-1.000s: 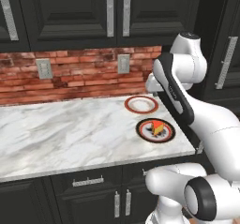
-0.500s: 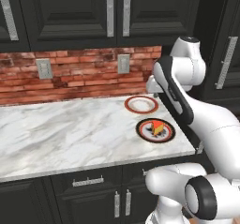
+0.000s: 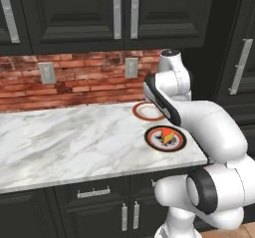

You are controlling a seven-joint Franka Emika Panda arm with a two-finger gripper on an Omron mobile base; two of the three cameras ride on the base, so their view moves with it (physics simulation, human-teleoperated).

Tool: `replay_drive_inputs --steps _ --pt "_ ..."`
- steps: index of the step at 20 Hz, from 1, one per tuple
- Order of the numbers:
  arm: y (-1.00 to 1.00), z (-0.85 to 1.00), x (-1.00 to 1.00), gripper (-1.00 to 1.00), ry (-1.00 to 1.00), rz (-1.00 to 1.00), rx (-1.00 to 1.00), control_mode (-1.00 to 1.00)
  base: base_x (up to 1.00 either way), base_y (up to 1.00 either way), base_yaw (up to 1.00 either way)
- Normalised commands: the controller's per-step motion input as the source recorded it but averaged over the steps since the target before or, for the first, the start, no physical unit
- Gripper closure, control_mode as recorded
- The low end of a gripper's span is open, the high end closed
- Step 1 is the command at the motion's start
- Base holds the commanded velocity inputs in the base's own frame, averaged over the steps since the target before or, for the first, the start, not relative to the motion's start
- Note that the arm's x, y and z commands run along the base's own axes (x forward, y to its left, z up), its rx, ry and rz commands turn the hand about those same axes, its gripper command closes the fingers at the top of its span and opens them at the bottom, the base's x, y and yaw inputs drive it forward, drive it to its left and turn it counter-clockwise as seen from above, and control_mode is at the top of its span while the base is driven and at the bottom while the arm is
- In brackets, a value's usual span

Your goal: Pick the cheese from the counter and place it in the microwave.

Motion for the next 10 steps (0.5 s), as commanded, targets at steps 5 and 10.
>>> replay_drive_inputs --steps 5,10 --pt "-0.06 -0.40 0.02 -1.00 0.06 -0.64 0.00 -1.00 0.00 0.00 0.00" --pt "-0.30 -0.31 -0.33 -1.00 0.00 -0.37 0.05 -1.00 0.00 0.00 0.00"
